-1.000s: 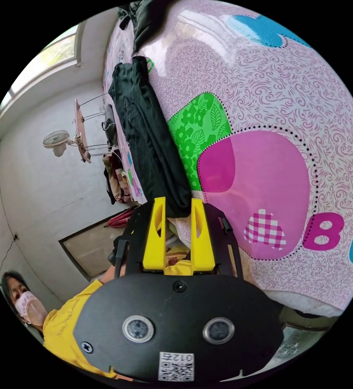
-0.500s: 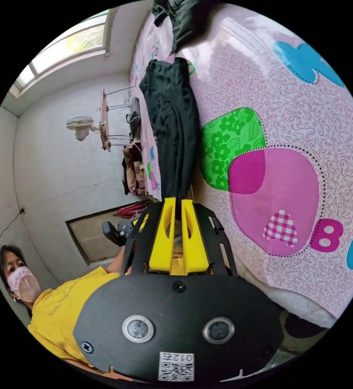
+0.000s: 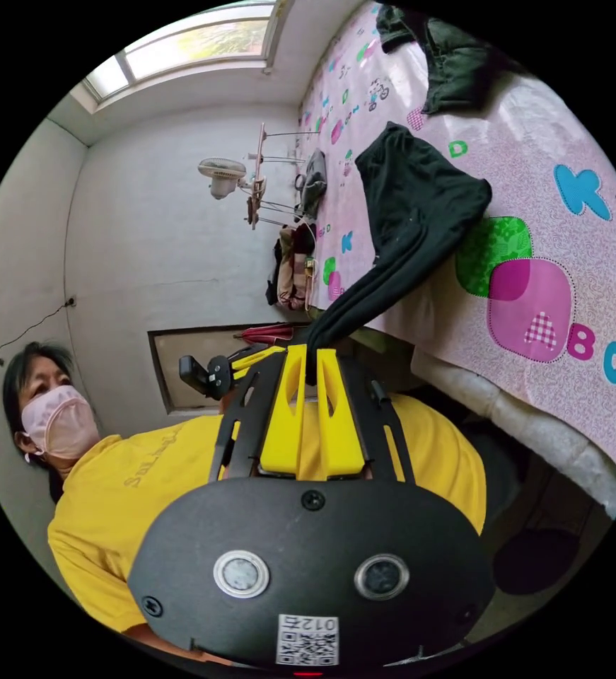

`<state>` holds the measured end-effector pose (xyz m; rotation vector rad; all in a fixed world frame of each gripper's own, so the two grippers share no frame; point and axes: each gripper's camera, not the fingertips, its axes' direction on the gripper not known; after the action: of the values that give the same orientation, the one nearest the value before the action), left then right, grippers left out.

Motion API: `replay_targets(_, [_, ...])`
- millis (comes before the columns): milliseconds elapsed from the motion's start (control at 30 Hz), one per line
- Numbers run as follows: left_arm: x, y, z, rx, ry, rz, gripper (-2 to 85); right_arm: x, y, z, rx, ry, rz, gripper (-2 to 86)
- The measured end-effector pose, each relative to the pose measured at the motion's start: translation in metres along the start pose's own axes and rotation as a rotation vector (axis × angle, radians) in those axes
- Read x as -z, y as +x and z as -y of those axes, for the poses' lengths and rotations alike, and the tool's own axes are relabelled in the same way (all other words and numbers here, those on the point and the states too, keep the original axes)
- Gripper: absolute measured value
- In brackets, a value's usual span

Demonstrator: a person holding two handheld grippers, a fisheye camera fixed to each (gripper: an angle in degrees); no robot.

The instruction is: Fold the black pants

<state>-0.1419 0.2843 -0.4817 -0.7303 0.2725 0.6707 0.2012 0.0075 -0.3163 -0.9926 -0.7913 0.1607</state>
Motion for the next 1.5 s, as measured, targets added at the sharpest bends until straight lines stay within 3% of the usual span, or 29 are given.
replay_targets(267, [0.064,-0.063,0.018,-0.056,0.026,0.014,0.1,0.004,-0.044,0.032,0.055,0.052,0.047,3.3])
replay_targets(400, [0.079,-0.135,0.045,-0.066,0.055,0.017,0.1,0.002,-0.064,0.083,0.089,0.092,0.047,2.8])
replay_targets(567, [0.07,-0.238,0.087,-0.053,0.038,-0.108,0.2,-0.007,-0.078,0.158,0.091,0.097,0.012,1.9])
replay_targets(833, [-0.007,-0.428,0.161,0.101,-0.033,-0.451,0.3,-0.032,-0.055,0.303,-0.087,0.071,-0.055,1.9])
replay_targets(1133, [-0.129,-0.543,0.199,0.4,-0.135,-0.68,0.5,-0.081,0.001,0.416,-0.319,0.025,-0.181,5.4])
replay_targets(1267, [-0.124,-0.572,0.182,0.566,0.006,-0.732,0.8,-0.077,-0.028,0.426,-0.236,0.101,-0.221,8.4])
replay_targets(1367, [-0.092,-0.592,0.15,0.74,0.236,-0.739,0.6,-0.072,-0.071,0.414,-0.089,0.179,-0.372,7.1])
replay_targets(1433, [-0.059,-0.58,0.135,0.744,0.321,-0.637,0.5,-0.088,-0.103,0.403,0.066,0.169,-0.496,5.5])
replay_targets(1500, [-0.047,-0.556,0.142,0.674,0.273,-0.56,0.4,-0.128,-0.135,0.393,0.269,0.098,-0.595,3.2])
